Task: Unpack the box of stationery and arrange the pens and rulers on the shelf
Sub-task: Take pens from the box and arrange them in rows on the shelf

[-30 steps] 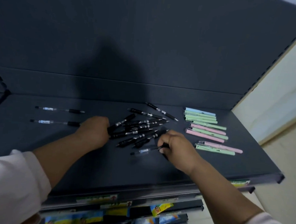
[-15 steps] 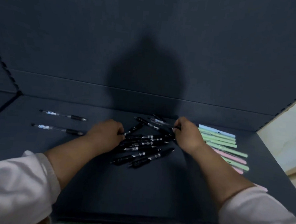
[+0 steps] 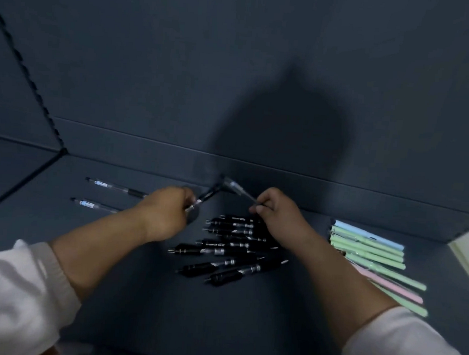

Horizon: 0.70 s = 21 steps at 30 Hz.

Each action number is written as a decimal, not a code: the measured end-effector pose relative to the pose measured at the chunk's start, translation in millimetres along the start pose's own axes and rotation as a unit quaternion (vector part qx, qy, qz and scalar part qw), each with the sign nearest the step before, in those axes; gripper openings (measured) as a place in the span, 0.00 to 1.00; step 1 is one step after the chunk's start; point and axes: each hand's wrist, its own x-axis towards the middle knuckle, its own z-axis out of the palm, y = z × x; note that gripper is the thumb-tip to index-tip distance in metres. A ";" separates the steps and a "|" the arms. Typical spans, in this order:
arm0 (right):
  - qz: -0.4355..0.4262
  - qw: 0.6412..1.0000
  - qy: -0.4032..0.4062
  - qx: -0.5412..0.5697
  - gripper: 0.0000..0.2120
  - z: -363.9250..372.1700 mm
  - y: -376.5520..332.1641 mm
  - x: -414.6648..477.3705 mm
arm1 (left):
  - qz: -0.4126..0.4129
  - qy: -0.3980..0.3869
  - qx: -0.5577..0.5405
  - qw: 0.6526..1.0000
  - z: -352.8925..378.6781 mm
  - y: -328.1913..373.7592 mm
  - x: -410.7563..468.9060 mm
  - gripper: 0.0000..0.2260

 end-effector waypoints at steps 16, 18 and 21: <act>-0.100 0.978 -0.166 -0.081 0.12 115.1 -107.5 13.0 | -0.282 0.137 -0.533 0.786 -48.1 -54.5 -74.1 0.05; -0.096 0.978 -0.183 -0.029 0.17 125.9 -122.0 13.4 | -0.285 0.140 -0.540 0.779 -50.8 -63.6 -84.3 0.04; -0.111 0.978 -0.176 0.024 0.18 129.5 -133.1 9.3 | -0.282 0.137 -0.557 0.769 -52.2 -65.9 -90.4 0.02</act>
